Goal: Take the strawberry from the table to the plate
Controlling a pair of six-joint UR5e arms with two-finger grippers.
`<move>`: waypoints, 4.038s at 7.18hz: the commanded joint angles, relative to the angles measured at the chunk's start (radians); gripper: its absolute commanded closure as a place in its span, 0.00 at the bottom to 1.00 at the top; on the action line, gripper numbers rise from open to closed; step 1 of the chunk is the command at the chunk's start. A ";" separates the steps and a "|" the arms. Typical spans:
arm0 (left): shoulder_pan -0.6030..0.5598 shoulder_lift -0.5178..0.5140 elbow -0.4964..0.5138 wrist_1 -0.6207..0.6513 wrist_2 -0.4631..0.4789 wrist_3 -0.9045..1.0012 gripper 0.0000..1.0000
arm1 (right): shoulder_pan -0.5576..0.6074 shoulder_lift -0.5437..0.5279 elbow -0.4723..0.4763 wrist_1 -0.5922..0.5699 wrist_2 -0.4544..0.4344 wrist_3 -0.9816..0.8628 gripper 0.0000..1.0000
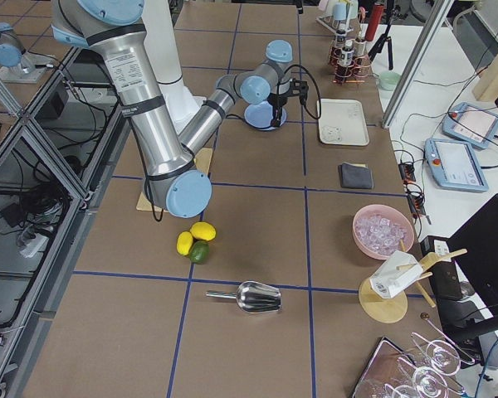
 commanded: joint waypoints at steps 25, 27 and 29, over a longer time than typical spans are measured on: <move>-0.379 0.326 0.419 -0.229 -0.337 0.591 0.00 | 0.283 -0.149 0.028 -0.218 0.042 -0.592 0.00; -0.377 0.326 0.423 -0.232 -0.339 0.565 0.00 | 0.410 -0.340 0.019 -0.085 0.119 -0.694 0.00; -0.377 0.326 0.422 -0.234 -0.339 0.565 0.00 | 0.593 -0.526 -0.100 0.079 0.232 -0.920 0.00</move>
